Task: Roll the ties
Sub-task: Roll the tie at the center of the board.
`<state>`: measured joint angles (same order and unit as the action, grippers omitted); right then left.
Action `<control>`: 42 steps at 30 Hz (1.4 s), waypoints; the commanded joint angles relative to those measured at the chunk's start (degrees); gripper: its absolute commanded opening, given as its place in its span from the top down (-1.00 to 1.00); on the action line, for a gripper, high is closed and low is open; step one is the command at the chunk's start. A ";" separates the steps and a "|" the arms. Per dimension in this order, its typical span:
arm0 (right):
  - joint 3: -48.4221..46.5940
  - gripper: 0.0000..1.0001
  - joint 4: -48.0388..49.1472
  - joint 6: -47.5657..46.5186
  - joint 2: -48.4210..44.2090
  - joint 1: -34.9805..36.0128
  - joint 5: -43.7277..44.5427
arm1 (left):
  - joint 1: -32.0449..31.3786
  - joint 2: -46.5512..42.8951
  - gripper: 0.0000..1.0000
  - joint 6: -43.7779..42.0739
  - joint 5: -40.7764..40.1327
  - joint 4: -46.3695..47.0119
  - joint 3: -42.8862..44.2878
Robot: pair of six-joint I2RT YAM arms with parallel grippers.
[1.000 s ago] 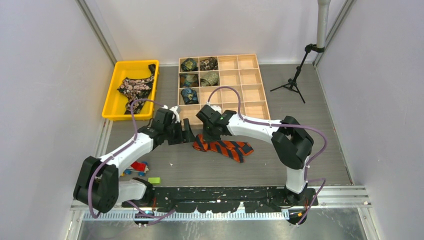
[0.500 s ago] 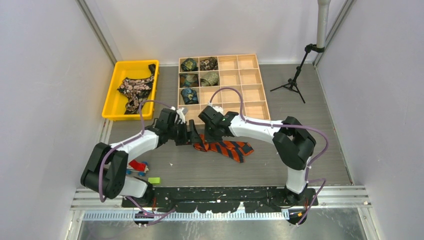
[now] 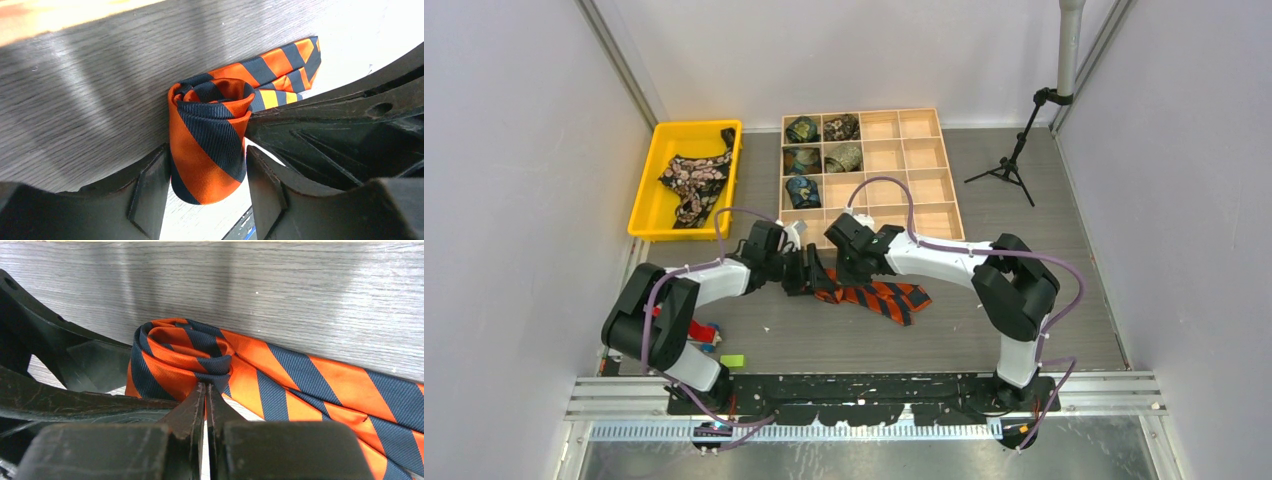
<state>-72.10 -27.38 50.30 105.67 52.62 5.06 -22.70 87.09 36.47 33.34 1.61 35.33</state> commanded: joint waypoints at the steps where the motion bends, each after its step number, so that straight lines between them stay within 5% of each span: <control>1: 0.84 0.82 0.24 0.44 -2.22 -0.31 1.07 | 0.28 0.82 -0.11 2.43 3.35 5.94 -1.14; 12: -0.10 0.82 -1.33 -0.39 -4.63 -1.22 1.84 | -0.84 0.43 0.42 4.76 2.49 5.77 -1.82; 23: 8.54 0.81 -0.13 -1.99 -10.02 -9.50 1.13 | -2.00 -5.22 0.47 5.02 -0.08 -1.46 -2.32; 42: 16.08 0.81 -3.73 2.90 -8.02 -8.13 2.17 | -2.17 -11.43 0.47 2.29 0.02 -9.83 -3.35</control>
<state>-59.05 -27.40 50.33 99.57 43.00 5.74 -24.69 78.85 39.88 33.01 -5.67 32.32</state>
